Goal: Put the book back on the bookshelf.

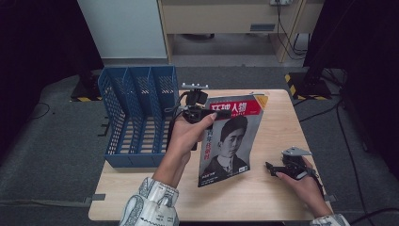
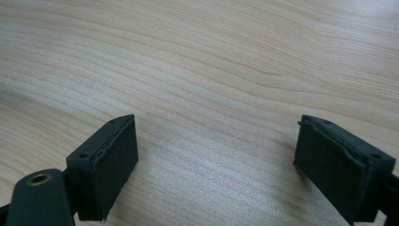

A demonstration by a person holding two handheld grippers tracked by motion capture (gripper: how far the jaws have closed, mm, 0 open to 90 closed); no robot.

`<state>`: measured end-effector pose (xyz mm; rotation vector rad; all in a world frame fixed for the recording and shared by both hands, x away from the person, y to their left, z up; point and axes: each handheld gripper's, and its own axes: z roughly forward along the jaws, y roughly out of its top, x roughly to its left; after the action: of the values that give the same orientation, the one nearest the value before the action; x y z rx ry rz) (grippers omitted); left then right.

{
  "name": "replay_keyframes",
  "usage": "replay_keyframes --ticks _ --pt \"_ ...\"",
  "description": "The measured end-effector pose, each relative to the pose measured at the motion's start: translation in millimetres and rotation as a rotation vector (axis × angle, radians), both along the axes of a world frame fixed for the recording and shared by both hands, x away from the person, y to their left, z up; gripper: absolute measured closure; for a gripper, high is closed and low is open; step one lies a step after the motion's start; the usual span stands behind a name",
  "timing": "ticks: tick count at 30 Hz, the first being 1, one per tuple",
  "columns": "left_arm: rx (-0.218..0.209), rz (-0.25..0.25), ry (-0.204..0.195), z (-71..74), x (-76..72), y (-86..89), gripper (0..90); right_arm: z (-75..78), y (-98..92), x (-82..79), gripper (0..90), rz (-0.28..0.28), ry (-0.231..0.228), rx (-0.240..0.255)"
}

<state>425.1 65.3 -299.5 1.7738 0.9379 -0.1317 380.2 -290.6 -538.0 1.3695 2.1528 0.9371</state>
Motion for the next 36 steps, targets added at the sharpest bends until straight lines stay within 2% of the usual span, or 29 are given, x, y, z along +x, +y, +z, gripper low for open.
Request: replay_keyframes --ticks 15,27,36 --pt "-0.026 0.032 0.000 5.8 -2.1 19.9 86.4 -0.1 0.2 0.3 13.9 0.009 -0.003 -0.004" --pt "-0.031 0.050 0.003 6.9 -2.5 35.2 86.3 -0.1 1.5 0.0 13.9 0.012 -0.001 0.000" --pt "-0.064 0.073 0.005 10.0 -2.9 50.1 86.3 0.0 1.7 0.0 13.9 0.019 -0.002 -0.003"
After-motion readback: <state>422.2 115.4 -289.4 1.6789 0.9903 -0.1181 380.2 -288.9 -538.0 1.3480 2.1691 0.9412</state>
